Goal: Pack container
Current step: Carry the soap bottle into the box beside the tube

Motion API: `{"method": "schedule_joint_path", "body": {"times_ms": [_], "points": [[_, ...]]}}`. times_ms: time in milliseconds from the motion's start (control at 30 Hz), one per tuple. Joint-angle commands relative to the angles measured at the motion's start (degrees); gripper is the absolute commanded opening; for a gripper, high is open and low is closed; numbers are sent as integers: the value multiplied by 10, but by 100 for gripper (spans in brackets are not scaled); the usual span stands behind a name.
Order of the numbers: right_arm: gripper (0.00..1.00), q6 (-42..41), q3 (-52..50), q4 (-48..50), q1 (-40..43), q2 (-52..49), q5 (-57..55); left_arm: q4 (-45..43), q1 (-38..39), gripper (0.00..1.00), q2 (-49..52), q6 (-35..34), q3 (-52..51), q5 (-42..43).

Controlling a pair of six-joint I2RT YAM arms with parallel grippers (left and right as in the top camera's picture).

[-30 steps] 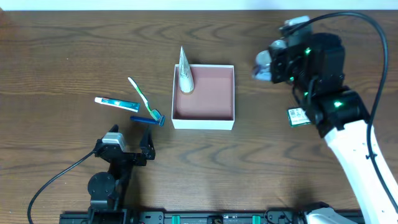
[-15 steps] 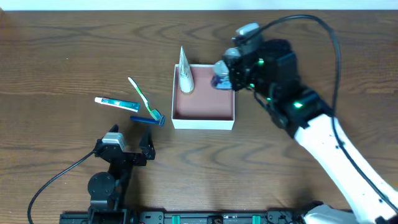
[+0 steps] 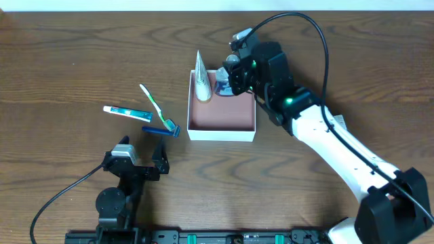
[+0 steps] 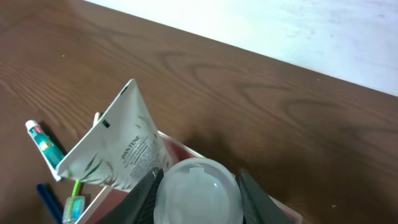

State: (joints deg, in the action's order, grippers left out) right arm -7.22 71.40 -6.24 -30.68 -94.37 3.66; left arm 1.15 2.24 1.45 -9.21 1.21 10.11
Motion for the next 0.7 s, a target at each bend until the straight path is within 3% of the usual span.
{"method": "schedule_joint_path", "body": {"times_ms": [0, 667], "points": [[13, -9, 10, 22, -4, -13, 0, 20, -3, 98, -1, -1, -10, 4], [12, -9, 10, 83, -4, -99, -13, 20, -3, 98, -1, -1, -10, 4]]}}
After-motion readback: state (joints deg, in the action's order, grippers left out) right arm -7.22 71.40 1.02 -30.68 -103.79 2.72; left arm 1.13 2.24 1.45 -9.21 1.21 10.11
